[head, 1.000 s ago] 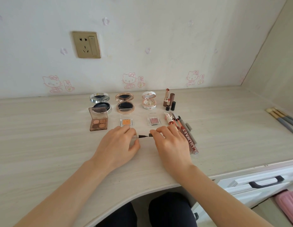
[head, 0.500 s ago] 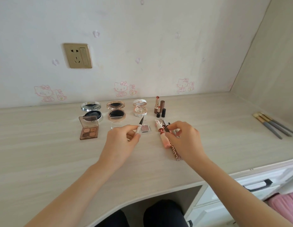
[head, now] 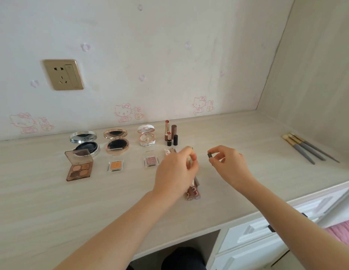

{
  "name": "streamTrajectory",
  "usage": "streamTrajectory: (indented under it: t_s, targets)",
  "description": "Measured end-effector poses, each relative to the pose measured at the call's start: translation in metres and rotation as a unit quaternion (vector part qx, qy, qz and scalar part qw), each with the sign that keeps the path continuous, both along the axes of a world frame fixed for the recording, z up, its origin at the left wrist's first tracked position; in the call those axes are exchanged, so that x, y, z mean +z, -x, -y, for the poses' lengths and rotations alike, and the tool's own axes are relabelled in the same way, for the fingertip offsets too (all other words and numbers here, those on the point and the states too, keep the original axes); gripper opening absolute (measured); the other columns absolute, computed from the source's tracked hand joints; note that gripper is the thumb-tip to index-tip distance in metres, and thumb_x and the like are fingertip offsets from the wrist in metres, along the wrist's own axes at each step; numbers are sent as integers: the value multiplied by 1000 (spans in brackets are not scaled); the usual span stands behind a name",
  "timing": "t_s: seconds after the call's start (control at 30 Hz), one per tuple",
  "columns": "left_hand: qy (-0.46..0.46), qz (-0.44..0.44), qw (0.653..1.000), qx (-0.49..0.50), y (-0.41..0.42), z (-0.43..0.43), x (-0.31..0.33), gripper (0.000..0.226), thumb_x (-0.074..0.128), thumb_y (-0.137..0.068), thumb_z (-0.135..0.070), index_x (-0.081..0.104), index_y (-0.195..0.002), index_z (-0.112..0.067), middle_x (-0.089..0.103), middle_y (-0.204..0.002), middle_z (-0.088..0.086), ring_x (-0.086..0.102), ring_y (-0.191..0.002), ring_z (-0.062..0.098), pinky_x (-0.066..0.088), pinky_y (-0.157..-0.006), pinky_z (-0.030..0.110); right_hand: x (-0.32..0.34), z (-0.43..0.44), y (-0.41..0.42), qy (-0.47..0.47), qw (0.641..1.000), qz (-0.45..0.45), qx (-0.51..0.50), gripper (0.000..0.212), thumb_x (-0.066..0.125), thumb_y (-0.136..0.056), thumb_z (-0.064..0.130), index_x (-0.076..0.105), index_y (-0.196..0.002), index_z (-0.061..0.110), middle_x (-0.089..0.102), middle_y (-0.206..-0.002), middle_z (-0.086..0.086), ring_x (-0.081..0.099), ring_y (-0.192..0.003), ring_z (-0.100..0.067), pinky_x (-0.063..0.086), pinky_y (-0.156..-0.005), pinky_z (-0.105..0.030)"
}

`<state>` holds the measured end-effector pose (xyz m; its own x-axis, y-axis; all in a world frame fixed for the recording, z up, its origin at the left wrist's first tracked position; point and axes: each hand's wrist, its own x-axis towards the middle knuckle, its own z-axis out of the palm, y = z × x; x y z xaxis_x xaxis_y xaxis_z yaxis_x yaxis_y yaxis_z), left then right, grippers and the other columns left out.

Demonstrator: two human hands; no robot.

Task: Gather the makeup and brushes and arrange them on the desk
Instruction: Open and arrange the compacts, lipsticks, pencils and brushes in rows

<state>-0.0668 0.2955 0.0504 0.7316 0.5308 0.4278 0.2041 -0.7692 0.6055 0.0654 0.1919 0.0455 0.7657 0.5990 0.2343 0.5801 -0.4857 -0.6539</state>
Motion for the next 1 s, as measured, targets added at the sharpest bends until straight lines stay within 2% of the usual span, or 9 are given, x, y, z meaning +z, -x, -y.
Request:
streamTrajectory:
  t_s: [0.1, 0.2, 0.37, 0.5, 0.6, 0.7, 0.83, 1.0]
  targets:
    - [-58, -31, 998, -3, -24, 11, -5, 6, 53, -89, -29, 58, -92, -27, 59, -68, -2, 52, -77, 17, 47, -61, 33, -12, 6, -12, 19, 999, 49, -10, 21, 56, -89, 26, 64, -109, 26, 61, -80, 11, 52, -87, -16, 40, -69, -27]
    - [-128, -47, 991, 9, -42, 14, -10, 11, 53, -88, -28, 60, -95, -23, 62, -70, 1, 52, -84, 22, 37, -61, 31, -23, 15, -20, 47, 993, 107, -4, 26, 53, -92, 26, 63, -115, 20, 65, -89, 6, 49, -96, -20, 39, -73, -27]
    - [-212, -118, 970, -7, -57, 14, -14, 14, 50, -89, -25, 59, -93, -16, 63, -74, 4, 49, -88, 25, 41, -73, 36, -31, 23, -30, 98, 981, 164, 13, 28, 50, -94, 26, 64, -117, 17, 65, -98, 0, 48, -97, -23, 38, -76, -26]
    - [-263, -140, 954, -26, -58, 15, -21, 18, 56, -86, -30, 61, -79, -14, 63, -74, 2, 52, -86, 26, 41, -70, 36, -32, 24, -30, 105, 979, 171, 27, 28, 49, -95, 28, 64, -117, 18, 62, -100, 0, 48, -97, -23, 39, -80, -27]
    - [-259, -170, 950, -38, -54, 14, -23, 32, 50, -92, -41, 66, -88, -14, 58, -92, 2, 48, -96, 24, 40, -78, 36, -31, 26, -30, 86, 983, 153, 46, 30, 46, -97, 28, 60, -122, 18, 61, -104, 1, 47, -99, -22, 40, -84, -27]
    - [-234, -169, 955, -73, -38, 11, -19, 41, 43, -94, -47, 69, -100, -15, 50, -109, -2, 43, -105, 20, 38, -91, 35, -29, 33, -28, 77, 983, 147, 73, 32, 44, -96, 18, 57, -126, 17, 60, -110, 0, 46, -102, -22, 37, -87, -25]
    - [-209, -194, 950, -128, -21, 4, -16, 44, 47, -91, -52, 64, -121, -25, 46, -137, -11, 30, -130, 12, 18, -108, 29, -33, 36, -27, 83, 978, 162, 107, 36, 50, -90, 9, 59, -124, 17, 58, -110, 1, 46, -100, -22, 38, -86, -23]
    - [-223, -197, 947, -122, -16, 0, -15, 45, 48, -90, -49, 60, -126, -24, 52, -136, -12, 31, -132, 11, 15, -107, 25, -34, 26, -26, 65, 976, 171, 120, 32, 52, -93, 11, 61, -122, 16, 59, -108, 0, 46, -100, -23, 38, -86, -23]
